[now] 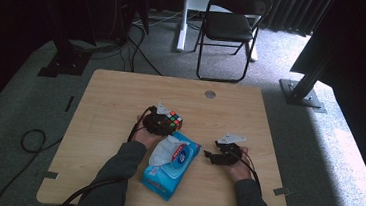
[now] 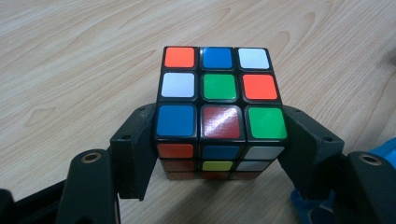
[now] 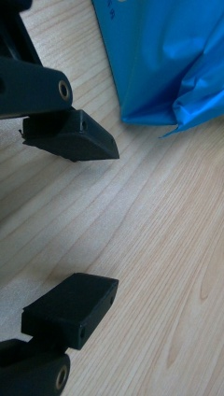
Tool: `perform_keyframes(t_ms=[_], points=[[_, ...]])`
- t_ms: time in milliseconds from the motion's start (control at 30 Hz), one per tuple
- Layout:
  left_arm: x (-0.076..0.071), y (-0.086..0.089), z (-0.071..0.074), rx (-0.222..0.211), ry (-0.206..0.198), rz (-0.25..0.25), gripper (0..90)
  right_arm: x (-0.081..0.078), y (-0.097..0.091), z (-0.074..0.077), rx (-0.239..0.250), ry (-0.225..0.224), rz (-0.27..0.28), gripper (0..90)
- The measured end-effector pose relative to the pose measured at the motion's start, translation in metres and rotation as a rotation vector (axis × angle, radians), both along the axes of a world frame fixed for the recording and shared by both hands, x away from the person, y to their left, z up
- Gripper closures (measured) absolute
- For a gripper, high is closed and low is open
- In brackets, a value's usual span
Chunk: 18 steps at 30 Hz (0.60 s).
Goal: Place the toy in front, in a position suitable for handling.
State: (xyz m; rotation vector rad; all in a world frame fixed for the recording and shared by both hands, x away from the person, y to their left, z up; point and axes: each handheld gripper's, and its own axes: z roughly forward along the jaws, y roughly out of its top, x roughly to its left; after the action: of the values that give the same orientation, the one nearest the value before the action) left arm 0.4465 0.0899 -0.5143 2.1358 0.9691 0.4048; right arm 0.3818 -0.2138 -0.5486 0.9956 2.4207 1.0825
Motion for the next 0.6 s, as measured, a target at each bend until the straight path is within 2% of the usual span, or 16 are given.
perform_keyframes(t_ms=[67, 100, 167, 267, 333, 600], points=[[0.0, 0.0, 0.0, -0.005, 0.006, 0.001, 34.1, 0.0, 0.0, 0.0, 0.0, 0.0, 0.0, 32.0], [0.002, 0.001, 0.0, -0.016, 0.027, -0.01, 34.1, 0.0, 0.0, 0.0, 0.0, 0.0, 0.0, 32.0], [0.001, 0.0, 0.001, 0.001, 0.024, -0.004, 33.9, 0.0, 0.0, 0.0, 0.0, 0.0, 0.0, 32.0], [0.001, 0.001, 0.002, -0.01, 0.022, -0.003, 32.4, 0.0, 0.0, 0.0, 0.0, 0.0, 0.0, 32.0], [0.001, 0.003, 0.006, -0.033, 0.021, 0.001, 30.2, 0.0, 0.0, 0.0, 0.0, 0.0, 0.001, 32.0], [-0.002, 0.009, 0.016, -0.048, 0.015, 0.01, 29.2, 0.0, 0.0, 0.0, -0.001, 0.001, 0.002, 32.0]])
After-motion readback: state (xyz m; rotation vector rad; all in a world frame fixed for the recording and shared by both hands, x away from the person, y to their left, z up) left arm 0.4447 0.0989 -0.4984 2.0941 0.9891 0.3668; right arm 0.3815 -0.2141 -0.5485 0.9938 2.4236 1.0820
